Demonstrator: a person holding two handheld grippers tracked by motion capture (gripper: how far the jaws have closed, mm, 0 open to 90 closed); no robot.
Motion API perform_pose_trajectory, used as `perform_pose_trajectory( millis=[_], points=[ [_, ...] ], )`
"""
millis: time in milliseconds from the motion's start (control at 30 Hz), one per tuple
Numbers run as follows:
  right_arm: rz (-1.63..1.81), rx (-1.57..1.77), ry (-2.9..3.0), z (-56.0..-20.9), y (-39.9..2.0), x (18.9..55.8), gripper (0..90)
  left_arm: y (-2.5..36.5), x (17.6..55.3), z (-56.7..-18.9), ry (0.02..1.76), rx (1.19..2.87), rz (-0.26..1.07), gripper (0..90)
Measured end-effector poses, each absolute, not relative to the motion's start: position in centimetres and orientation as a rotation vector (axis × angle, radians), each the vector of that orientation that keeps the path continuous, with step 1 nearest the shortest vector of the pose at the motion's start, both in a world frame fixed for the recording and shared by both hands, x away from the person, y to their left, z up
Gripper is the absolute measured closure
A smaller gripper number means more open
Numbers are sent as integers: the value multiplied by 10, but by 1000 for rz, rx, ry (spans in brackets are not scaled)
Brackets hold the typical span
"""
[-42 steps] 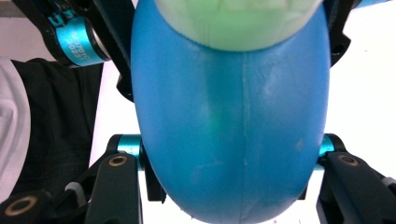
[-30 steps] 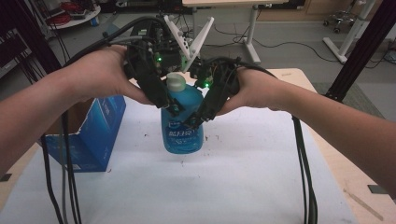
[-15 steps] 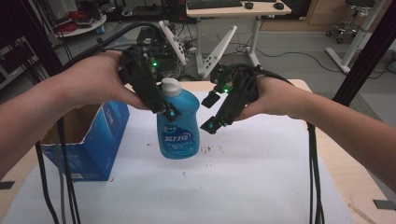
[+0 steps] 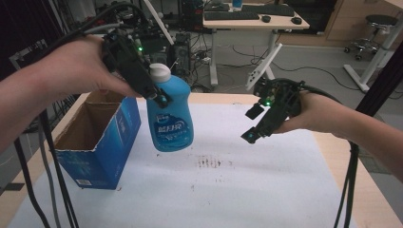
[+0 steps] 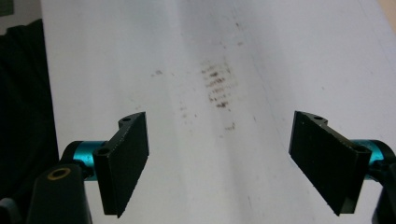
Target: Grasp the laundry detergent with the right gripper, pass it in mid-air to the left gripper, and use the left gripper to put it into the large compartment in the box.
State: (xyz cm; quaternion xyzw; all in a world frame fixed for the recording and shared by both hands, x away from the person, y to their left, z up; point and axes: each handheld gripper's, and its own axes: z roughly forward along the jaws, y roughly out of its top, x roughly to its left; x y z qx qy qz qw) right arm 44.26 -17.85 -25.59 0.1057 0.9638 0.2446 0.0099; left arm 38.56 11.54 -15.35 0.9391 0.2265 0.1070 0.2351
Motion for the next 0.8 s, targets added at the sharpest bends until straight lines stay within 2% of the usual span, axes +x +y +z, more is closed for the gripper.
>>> perform_pose_trajectory(
  millis=[333, 400, 467, 800],
  points=[
    [684, 434, 2994, -261, -201, 452, 197, 166, 381, -128, 875, 2487, 364, 383],
    [684, 441, 2988, -261, -203, 453, 197, 166, 381, -128, 875, 2487, 364, 383],
    [688, 470, 2985, -261, -208, 456, 197, 188, 377, -120, 991, 2441, 414, 384],
    [713, 524, 2955, -257, -222, 463, 197, 242, 368, -110, 1220, 2335, 521, 385]
  ],
)
